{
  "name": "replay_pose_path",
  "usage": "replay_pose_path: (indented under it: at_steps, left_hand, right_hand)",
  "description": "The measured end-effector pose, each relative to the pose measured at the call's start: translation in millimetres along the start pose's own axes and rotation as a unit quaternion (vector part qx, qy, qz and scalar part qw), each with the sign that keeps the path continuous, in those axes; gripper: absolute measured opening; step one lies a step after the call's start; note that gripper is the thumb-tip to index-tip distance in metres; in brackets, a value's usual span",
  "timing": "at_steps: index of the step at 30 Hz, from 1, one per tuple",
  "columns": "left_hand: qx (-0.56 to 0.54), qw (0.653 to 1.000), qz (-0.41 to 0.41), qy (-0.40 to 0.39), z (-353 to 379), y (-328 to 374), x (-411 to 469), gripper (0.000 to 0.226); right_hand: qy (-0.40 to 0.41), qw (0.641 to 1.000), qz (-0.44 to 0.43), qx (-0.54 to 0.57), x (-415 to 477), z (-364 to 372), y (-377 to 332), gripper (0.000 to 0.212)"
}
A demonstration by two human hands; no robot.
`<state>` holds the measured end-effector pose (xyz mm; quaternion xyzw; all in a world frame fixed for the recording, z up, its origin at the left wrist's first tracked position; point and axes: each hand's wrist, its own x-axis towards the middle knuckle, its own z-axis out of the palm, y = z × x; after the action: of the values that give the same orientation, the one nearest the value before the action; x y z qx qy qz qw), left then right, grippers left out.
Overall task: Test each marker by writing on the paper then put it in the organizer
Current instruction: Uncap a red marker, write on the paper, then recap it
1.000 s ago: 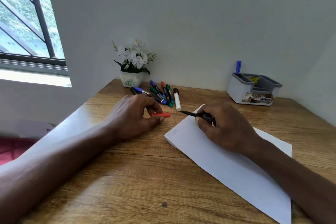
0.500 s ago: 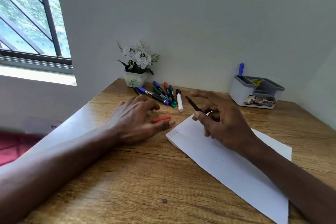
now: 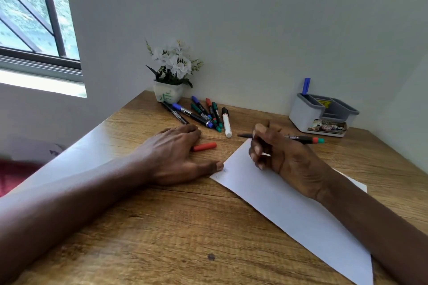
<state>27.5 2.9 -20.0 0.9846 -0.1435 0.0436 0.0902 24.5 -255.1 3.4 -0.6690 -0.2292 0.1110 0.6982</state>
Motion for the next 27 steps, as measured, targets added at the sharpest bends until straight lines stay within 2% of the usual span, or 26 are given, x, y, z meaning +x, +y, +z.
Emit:
replay_pose_path:
  at_steps: [2,8,12,19,24,27]
  left_hand:
    - [0.003,1.0,0.005,0.001,1,-1,1,0.125]
    - [0.002,1.0,0.022,-0.017,2,-5,6,0.126]
    - [0.0,0.999,0.023,-0.022,1,-6,8,0.123]
    - [-0.003,1.0,0.016,-0.024,0,-4,8,0.123]
    - [-0.008,1.0,0.014,-0.021,-1,-5,8,0.125]
    - [0.002,1.0,0.016,-0.007,1,-6,10,0.118]
  right_hand:
    - [0.018,0.997,0.011,-0.077,1,3,2,0.032]
    - [0.013,0.983,0.018,-0.185,3,8,4,0.018]
    - [0.004,0.978,0.056,-0.2,6,9,0,0.011]
    - [0.032,0.958,-0.019,-0.284,7,22,7,0.006]
    - [0.044,0.949,-0.032,-0.312,7,24,9,0.006]
    - [0.038,0.946,-0.031,-0.321,6,25,8,0.008]
